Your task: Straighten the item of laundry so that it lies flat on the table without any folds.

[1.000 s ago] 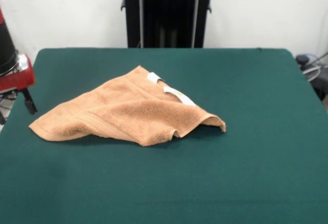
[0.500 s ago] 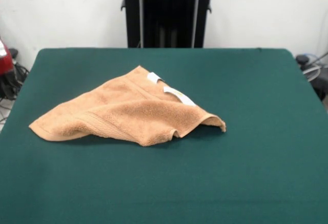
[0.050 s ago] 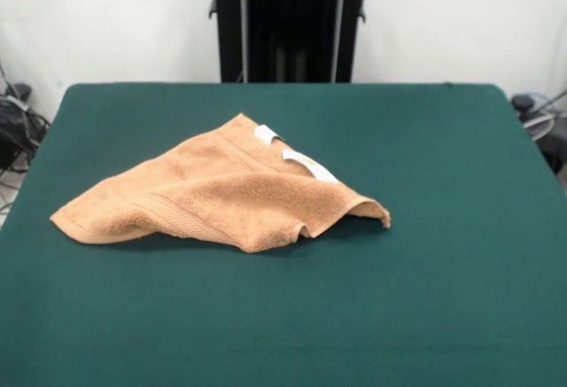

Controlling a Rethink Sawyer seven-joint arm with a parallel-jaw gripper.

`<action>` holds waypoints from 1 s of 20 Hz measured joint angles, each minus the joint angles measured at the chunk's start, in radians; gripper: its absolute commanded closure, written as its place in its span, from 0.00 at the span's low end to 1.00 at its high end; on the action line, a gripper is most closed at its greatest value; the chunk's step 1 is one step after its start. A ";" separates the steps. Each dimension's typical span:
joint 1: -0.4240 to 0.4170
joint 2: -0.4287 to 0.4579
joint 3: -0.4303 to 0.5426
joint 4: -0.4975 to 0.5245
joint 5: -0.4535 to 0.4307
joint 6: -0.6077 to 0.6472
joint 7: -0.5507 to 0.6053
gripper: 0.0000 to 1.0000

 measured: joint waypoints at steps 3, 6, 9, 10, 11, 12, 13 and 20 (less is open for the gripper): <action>0.001 -0.012 -0.002 -0.013 0.000 0.002 -0.017 0.00; 0.001 -0.016 -0.002 -0.034 0.000 0.008 -0.017 0.00; 0.000 -0.012 -0.002 -0.055 0.000 0.011 -0.017 0.00; -0.001 -0.008 -0.002 -0.066 0.000 0.011 -0.017 0.00; -0.001 -0.006 -0.002 -0.070 0.000 0.011 -0.017 0.00; -0.001 -0.005 -0.002 -0.072 0.000 0.011 -0.017 0.00; -0.001 -0.004 -0.002 -0.072 0.000 0.011 -0.017 0.00; -0.023 -0.029 0.000 0.000 0.042 -0.035 -0.017 0.00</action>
